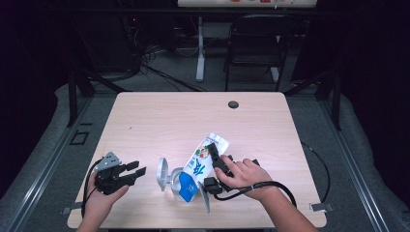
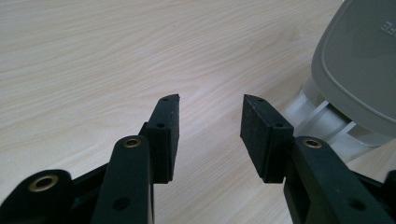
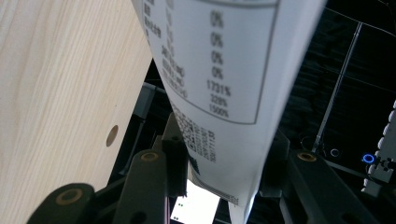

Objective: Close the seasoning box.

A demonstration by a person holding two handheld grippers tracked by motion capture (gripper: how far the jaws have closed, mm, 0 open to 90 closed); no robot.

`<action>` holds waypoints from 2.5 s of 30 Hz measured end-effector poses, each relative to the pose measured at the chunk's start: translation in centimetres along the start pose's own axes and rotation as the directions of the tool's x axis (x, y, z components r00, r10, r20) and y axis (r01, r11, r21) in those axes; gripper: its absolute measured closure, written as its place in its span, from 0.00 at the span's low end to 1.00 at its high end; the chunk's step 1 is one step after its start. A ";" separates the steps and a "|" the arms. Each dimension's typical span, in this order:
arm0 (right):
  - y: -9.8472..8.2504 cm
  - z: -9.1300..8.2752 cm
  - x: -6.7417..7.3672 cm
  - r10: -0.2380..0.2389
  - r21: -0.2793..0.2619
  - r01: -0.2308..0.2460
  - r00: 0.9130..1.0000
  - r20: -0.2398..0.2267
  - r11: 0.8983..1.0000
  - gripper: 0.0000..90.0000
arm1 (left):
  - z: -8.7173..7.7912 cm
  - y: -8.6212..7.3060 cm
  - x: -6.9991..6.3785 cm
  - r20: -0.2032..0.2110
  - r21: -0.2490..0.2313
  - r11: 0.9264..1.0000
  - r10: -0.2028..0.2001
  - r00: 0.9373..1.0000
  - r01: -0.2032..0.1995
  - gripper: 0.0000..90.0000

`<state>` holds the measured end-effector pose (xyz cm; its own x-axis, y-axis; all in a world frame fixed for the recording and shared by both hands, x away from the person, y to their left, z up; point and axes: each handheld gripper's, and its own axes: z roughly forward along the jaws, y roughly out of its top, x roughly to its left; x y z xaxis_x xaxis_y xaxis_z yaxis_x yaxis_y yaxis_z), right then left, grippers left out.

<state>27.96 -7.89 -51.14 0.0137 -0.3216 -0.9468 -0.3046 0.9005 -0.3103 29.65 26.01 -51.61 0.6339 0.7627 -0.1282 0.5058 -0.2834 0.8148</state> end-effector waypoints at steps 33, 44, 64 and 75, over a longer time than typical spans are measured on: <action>-0.1 0.0 -0.2 0.011 -0.015 -0.011 1.000 0.014 1.000 0.72 | 0.0 0.0 0.0 0.003 0.001 1.000 0.000 1.000 0.000 0.64; -0.2 -0.2 -0.3 0.001 -0.005 -0.001 1.000 0.015 1.000 0.72 | 0.0 0.0 0.0 0.003 0.000 1.000 -0.001 1.000 0.001 0.64; -0.2 -0.1 -0.4 -0.005 -0.006 0.005 1.000 0.023 1.000 0.73 | 0.0 0.0 0.0 0.000 -0.001 1.000 -0.001 1.000 0.001 0.64; -0.1 -0.3 -0.5 -0.024 0.009 0.024 0.999 0.028 1.000 0.73 | 0.0 0.0 0.0 0.001 -0.004 1.000 -0.001 1.000 0.002 0.64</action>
<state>27.75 -7.94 -50.61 0.0481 -0.3347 -0.9411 -0.2960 0.8951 -0.3334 29.66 26.03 -51.61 0.6339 0.7623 -0.1302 0.5046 -0.2801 0.8166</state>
